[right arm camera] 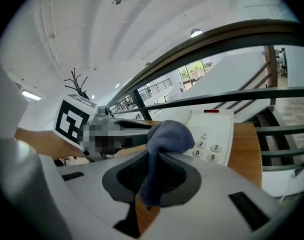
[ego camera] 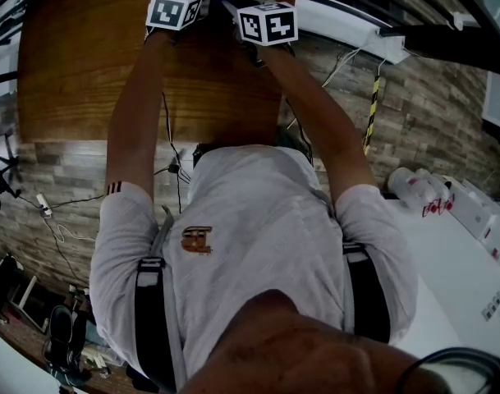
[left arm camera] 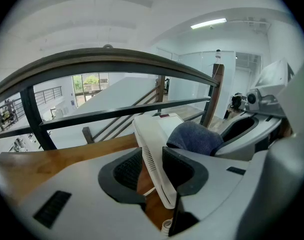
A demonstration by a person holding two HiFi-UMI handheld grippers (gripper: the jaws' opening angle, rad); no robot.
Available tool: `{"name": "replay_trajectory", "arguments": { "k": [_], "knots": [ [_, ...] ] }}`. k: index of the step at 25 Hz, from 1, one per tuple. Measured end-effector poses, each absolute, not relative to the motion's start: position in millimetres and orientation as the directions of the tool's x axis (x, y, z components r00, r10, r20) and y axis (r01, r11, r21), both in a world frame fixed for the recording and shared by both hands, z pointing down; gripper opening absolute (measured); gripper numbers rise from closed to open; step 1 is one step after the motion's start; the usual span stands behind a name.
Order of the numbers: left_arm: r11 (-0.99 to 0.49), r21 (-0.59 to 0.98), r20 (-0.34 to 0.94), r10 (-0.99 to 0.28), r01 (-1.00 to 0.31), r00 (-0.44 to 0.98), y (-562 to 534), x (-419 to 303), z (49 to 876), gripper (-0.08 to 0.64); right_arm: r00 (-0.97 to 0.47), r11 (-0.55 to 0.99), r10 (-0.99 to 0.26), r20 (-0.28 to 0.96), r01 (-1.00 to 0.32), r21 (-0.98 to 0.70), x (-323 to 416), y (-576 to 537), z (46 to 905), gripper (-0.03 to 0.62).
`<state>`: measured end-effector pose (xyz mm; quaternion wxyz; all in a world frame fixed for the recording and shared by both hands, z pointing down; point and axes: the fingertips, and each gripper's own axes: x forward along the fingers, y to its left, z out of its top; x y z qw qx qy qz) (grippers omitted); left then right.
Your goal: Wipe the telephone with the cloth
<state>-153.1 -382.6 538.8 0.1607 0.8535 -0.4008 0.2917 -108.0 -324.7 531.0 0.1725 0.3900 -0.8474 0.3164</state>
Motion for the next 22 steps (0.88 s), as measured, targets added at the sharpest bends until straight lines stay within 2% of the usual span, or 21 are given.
{"name": "replay_trajectory", "arguments": {
  "k": [9, 22],
  "knots": [
    [-0.634, 0.04, 0.622, -0.589, -0.772, 0.516, -383, -155, 540, 0.139, -0.546, 0.47, -0.566, 0.617, -0.829, -0.303, -79, -325, 554, 0.072],
    [-0.626, 0.035, 0.622, -0.596, -0.779, 0.507, -382, -154, 539, 0.138, -0.479, 0.416, -0.589, 0.651, -0.87, -0.263, -32, -314, 563, 0.072]
  ]
}}
